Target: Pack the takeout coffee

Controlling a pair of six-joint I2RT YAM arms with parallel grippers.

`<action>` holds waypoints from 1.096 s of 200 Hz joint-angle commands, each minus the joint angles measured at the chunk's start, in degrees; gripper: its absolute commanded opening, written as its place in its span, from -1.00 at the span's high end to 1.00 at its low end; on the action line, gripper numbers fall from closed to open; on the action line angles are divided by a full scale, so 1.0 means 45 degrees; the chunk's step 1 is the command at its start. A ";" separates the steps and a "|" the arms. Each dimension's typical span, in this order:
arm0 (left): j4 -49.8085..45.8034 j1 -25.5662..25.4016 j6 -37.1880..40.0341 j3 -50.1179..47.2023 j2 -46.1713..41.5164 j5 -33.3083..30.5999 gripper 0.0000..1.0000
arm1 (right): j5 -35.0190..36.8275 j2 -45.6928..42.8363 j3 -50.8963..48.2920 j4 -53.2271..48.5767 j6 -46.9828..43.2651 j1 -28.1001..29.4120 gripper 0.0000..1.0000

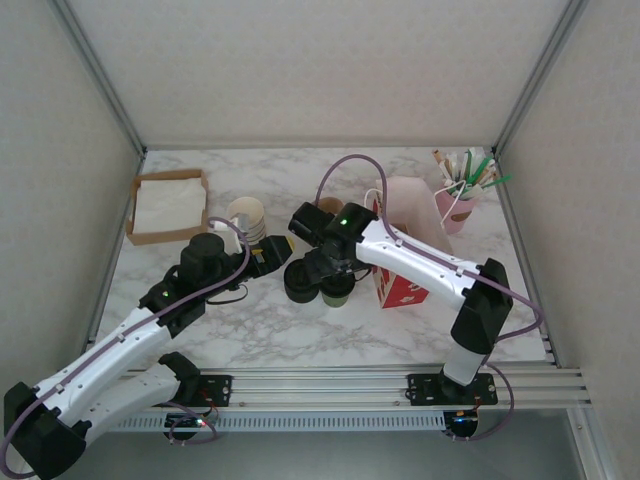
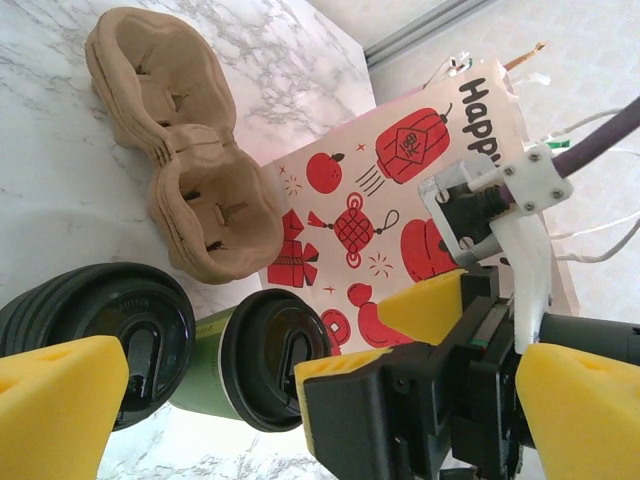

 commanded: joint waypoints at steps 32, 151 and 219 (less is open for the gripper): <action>0.0481 0.0178 0.0079 0.0013 0.0123 0.0278 -0.99 | -0.0239 0.0421 -0.0380 0.0614 0.0083 -0.0347 -0.81; 0.0402 0.0268 0.0152 0.0131 0.0162 0.0327 -0.99 | -0.0556 0.1013 -0.0551 0.0825 -0.0127 -0.0566 -0.76; 0.0395 0.0281 0.0138 0.0151 0.0165 0.0346 -0.99 | -0.0824 0.0794 -0.0828 0.0801 -0.0134 -0.0561 -0.71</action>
